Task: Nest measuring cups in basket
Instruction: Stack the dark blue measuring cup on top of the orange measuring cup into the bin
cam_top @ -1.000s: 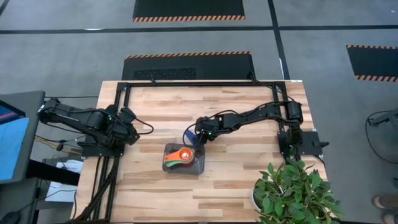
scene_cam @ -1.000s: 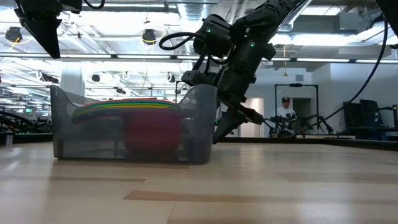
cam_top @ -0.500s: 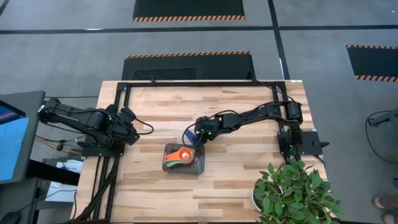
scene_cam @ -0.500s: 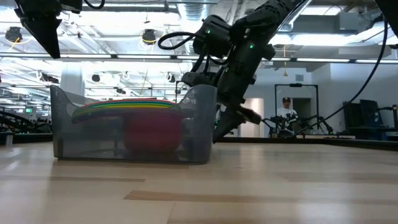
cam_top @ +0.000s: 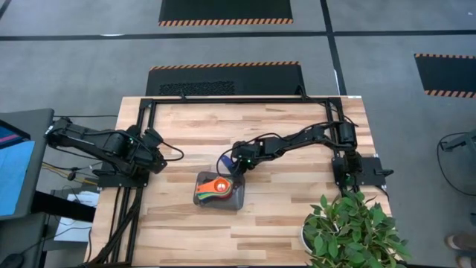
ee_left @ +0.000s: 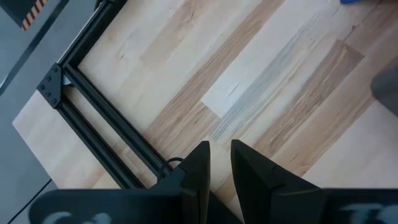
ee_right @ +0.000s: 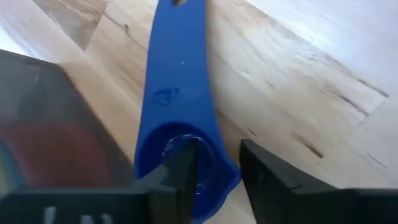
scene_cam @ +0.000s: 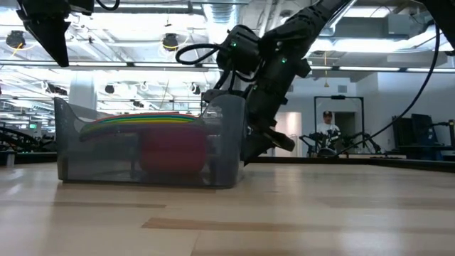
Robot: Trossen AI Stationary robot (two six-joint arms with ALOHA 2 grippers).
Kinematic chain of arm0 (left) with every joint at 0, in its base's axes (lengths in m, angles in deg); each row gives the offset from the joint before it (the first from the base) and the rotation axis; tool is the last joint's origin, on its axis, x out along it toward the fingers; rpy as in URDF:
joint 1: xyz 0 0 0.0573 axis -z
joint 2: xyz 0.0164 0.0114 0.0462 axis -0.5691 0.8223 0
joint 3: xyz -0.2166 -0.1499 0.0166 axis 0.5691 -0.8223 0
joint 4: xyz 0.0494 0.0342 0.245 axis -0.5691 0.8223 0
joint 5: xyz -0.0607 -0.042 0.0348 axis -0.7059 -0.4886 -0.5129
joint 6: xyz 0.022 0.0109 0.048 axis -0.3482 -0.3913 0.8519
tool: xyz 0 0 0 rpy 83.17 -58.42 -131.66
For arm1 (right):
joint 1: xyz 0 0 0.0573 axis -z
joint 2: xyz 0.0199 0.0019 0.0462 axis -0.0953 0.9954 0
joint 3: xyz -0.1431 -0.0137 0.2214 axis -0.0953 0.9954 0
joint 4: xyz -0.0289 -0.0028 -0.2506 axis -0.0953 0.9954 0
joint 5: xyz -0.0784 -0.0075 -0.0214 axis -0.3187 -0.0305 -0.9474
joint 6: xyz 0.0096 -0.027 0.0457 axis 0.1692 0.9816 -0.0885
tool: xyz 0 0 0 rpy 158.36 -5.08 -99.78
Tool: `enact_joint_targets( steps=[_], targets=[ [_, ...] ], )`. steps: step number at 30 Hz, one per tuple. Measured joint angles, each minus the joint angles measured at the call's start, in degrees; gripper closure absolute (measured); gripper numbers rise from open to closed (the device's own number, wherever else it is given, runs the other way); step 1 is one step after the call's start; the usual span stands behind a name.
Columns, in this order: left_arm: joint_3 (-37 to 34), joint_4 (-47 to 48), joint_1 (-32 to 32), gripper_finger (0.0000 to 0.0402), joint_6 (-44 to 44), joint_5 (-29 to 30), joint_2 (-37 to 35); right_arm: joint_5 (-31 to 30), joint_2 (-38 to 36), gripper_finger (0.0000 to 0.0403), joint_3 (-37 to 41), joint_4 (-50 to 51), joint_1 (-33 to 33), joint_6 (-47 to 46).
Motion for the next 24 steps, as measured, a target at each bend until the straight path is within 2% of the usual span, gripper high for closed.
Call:
enact_joint_targets(
  steps=[9,15,21,24],
  targets=[
    [0.00,0.00,0.00,0.0346,-0.33,0.07,0.00,0.32,-0.04,0.0380,0.02,0.50,0.93,0.07],
    [0.00,-0.02,-0.01,0.0346,-0.64,0.37,0.00,0.70,0.15,0.0380,-1.17,-1.61,3.12,3.01],
    [0.00,-0.41,-0.02,0.0346,-1.44,0.31,0.00,1.16,0.07,0.0384,-8.73,-0.90,5.86,11.57],
    [0.00,-1.31,0.00,0.0346,-1.46,0.13,0.00,3.39,0.04,0.0384,-13.05,-0.48,6.19,17.98]
  ],
)
